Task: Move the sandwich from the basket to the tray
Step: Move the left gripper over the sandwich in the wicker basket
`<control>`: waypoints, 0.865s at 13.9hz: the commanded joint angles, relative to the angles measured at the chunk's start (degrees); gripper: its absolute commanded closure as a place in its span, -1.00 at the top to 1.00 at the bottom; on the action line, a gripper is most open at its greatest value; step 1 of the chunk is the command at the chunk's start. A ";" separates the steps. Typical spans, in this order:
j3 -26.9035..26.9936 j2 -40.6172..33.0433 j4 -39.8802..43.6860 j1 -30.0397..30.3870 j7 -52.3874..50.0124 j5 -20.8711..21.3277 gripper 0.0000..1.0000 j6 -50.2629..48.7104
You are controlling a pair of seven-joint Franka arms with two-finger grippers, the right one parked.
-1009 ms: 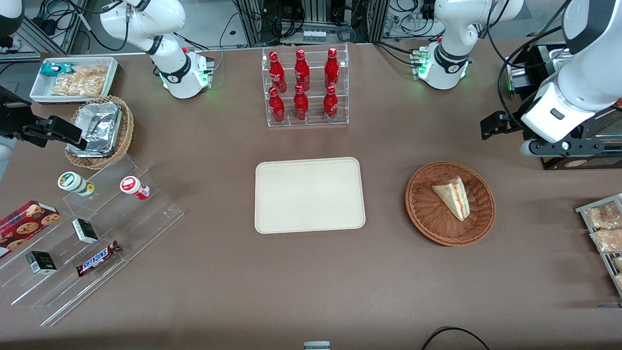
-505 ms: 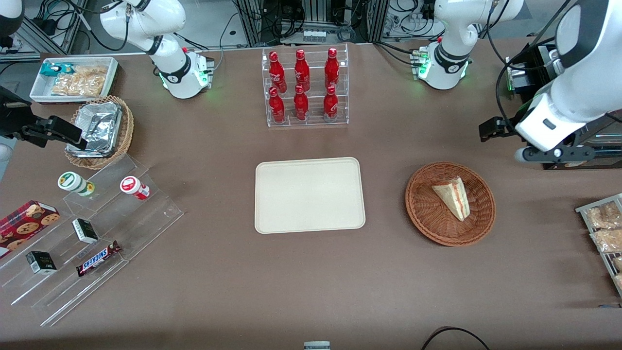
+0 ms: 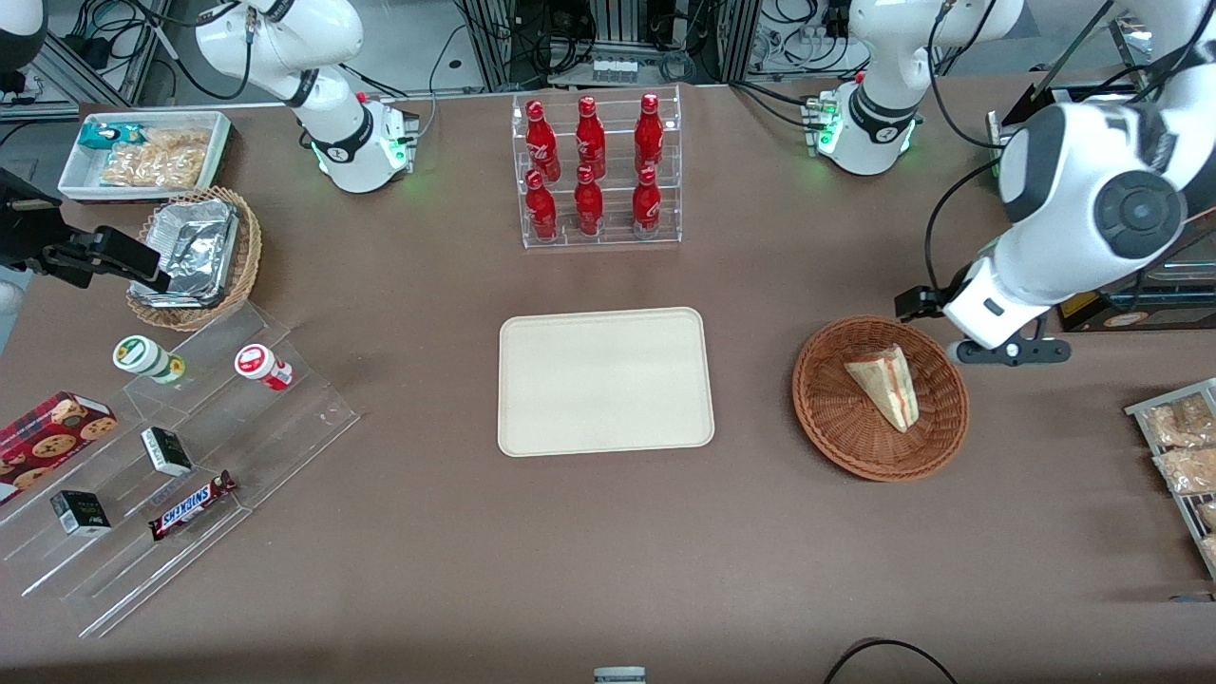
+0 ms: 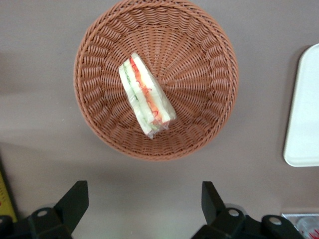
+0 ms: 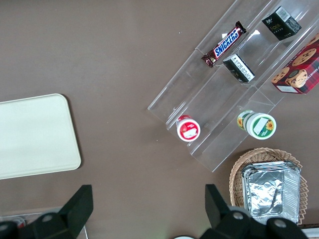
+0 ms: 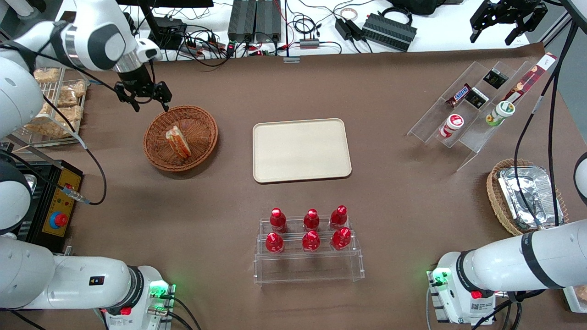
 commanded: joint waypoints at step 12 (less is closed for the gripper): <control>0.21 5.86 -13.87 0.47 -34.62 0.44 1.00 26.37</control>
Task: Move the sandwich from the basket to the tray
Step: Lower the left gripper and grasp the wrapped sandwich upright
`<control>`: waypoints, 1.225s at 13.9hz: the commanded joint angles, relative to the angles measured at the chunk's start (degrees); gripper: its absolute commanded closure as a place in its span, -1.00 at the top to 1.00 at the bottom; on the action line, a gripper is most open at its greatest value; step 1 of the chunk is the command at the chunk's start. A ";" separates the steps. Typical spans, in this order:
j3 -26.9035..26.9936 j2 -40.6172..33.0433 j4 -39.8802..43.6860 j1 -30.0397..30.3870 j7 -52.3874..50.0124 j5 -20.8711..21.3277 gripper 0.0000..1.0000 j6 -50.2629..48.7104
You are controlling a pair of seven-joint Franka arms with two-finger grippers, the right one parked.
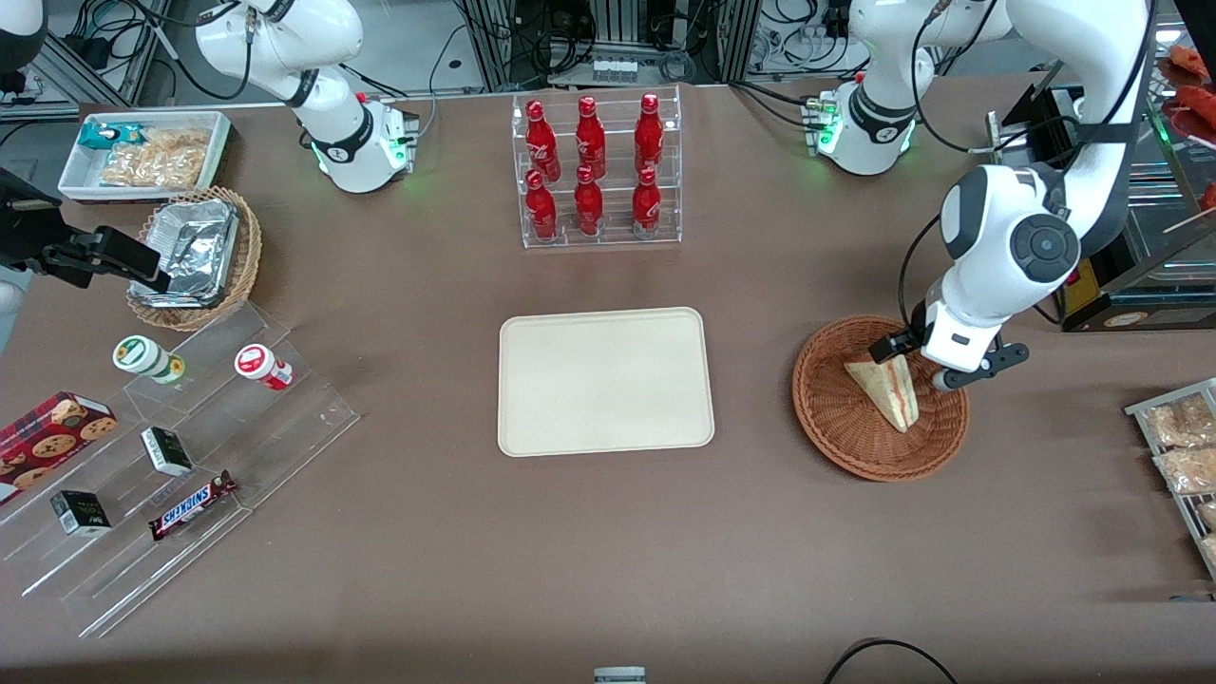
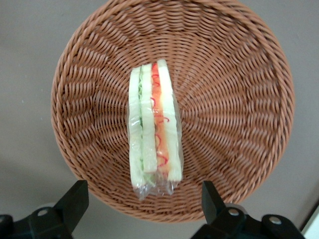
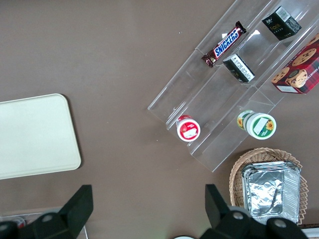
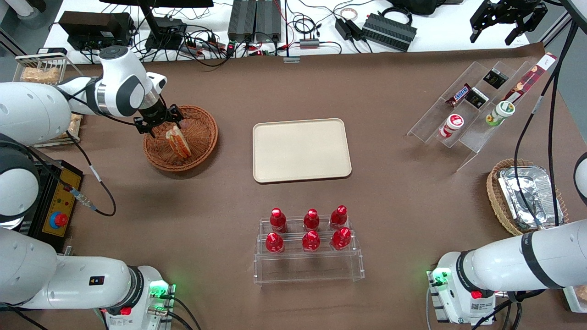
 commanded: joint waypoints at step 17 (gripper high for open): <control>-0.54 7.12 9.78 -0.29 -14.64 0.63 -0.86 -7.01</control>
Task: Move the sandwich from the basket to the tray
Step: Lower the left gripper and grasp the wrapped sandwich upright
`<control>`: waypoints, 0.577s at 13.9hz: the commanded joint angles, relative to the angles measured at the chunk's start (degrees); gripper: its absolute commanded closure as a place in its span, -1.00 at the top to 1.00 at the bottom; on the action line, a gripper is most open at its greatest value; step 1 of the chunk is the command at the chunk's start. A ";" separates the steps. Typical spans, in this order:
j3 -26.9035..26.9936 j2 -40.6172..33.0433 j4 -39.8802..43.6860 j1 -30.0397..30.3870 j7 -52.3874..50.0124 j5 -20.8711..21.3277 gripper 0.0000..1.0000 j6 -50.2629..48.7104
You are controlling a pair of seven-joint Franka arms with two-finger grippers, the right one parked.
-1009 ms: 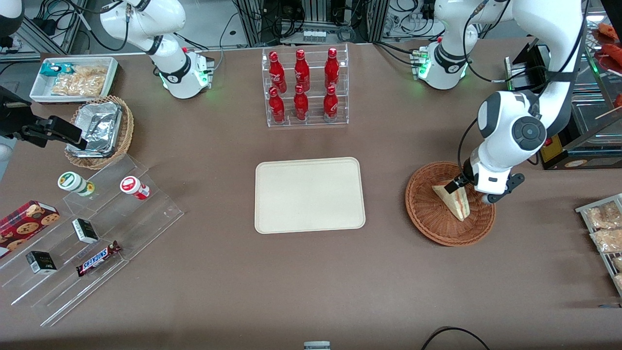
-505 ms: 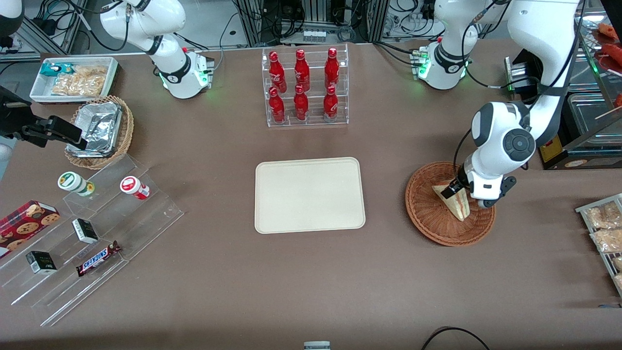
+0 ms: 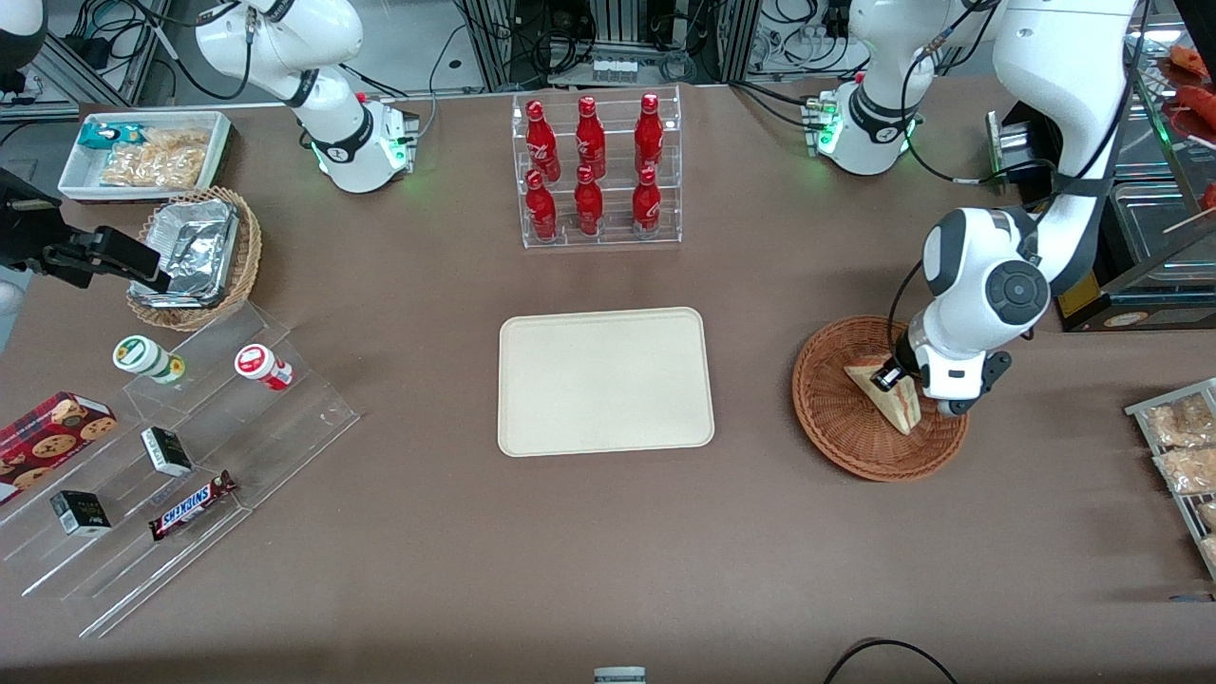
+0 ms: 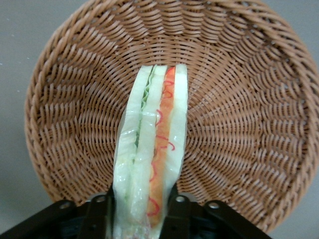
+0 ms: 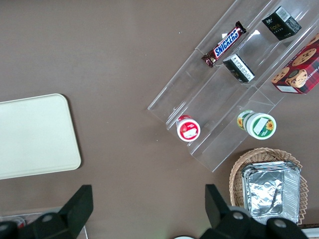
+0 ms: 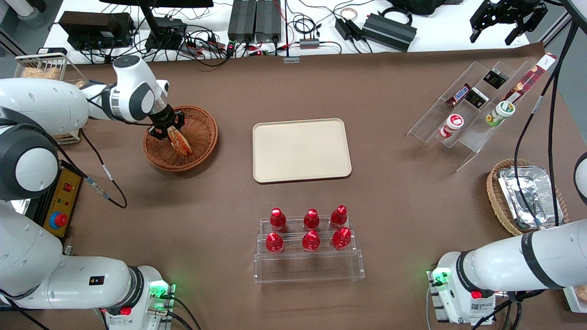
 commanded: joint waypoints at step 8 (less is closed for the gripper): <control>-1.09 0.92 9.98 -14.14 2.47 3.27 -0.88 -16.25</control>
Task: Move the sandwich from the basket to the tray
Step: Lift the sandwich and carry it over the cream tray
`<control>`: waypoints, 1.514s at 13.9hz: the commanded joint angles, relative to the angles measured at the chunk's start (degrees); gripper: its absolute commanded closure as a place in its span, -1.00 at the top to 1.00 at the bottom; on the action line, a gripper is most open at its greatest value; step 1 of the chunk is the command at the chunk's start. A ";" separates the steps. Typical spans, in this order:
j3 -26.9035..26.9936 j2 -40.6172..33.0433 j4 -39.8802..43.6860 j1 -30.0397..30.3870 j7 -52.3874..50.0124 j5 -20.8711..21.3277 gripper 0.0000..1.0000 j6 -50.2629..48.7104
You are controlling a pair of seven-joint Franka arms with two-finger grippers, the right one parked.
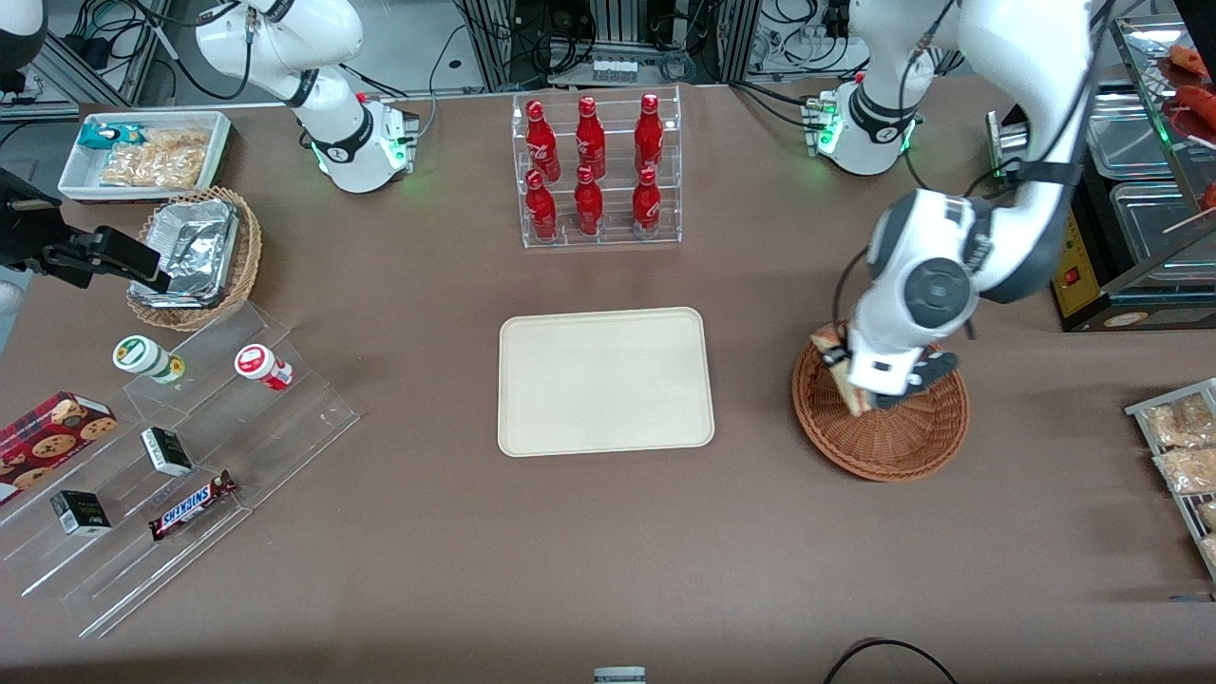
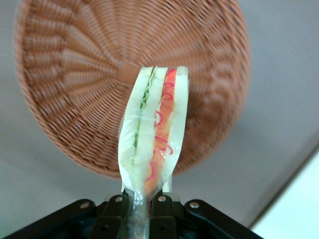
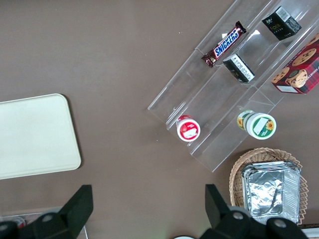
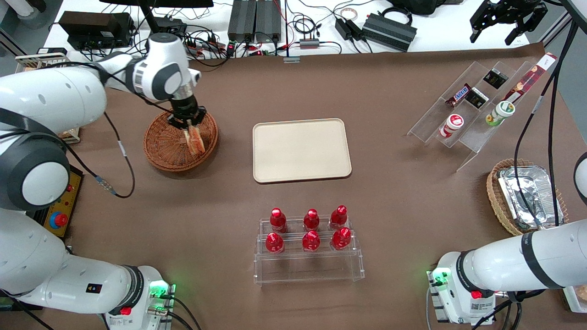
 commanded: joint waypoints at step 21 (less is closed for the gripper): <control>-8.83 24.06 26.53 -20.66 -16.57 6.93 -0.90 9.40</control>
